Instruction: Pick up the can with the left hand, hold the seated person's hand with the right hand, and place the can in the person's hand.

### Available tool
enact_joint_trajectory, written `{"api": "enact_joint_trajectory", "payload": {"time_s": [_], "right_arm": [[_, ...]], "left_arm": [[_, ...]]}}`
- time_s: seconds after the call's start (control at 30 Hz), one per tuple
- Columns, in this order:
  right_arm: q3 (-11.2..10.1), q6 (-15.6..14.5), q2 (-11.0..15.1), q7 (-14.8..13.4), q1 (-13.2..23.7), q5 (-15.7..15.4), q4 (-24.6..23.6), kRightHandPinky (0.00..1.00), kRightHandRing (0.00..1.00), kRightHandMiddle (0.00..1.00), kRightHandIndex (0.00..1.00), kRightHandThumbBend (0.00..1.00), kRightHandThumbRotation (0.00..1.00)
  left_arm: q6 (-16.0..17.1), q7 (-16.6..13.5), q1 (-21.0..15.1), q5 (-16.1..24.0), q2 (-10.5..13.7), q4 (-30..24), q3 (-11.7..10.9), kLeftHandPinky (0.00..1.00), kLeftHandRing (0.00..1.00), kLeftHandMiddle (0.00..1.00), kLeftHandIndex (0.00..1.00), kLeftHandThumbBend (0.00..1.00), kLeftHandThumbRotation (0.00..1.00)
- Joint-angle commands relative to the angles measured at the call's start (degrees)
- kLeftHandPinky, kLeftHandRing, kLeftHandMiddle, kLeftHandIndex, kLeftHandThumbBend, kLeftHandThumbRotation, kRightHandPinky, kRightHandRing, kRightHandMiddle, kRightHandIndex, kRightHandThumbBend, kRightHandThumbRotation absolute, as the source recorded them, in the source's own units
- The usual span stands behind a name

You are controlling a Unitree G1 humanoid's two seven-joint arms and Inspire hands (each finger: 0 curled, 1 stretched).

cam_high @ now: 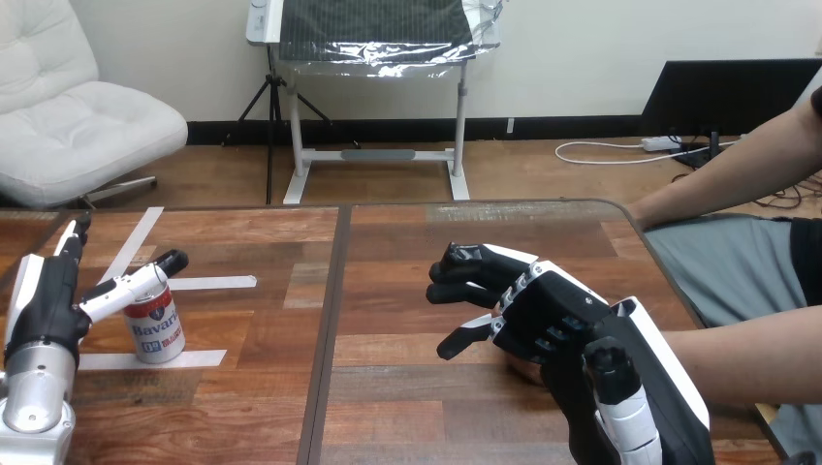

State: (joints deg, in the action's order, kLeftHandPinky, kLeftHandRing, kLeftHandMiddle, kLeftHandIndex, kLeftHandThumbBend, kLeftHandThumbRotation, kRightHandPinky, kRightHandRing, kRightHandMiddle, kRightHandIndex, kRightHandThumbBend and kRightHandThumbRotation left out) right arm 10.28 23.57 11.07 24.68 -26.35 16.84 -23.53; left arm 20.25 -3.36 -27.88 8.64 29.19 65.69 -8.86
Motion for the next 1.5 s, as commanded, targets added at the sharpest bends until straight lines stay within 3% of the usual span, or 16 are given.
{"api": "enact_joint_trajectory", "payload": {"time_s": [0.0,0.57,1.47], "right_arm": [[-0.64,1.05,-1.01,-0.43,2.89,0.43,-0.8,0.56,0.76,0.78,0.77,0.83,0.9],[-0.57,1.23,-1.0,0.03,2.96,1.54,-0.38,0.57,0.77,0.78,0.77,0.83,0.89],[-0.73,1.29,-0.92,1.0,3.49,2.79,-0.08,0.57,0.77,0.78,0.77,0.82,0.89]], "left_arm": [[-0.08,-0.82,-3.11,0.5,0.23,0.39,1.2,0.96,0.97,0.97,0.96,1.0,0.46],[-1.69,-0.93,-3.3,-0.62,-0.53,1.1,1.26,0.96,0.98,0.97,0.95,1.0,0.36],[-5.46,-1.47,-4.09,1.12,-0.69,1.85,3.15,0.9,0.94,0.95,0.94,1.0,0.21]]}}
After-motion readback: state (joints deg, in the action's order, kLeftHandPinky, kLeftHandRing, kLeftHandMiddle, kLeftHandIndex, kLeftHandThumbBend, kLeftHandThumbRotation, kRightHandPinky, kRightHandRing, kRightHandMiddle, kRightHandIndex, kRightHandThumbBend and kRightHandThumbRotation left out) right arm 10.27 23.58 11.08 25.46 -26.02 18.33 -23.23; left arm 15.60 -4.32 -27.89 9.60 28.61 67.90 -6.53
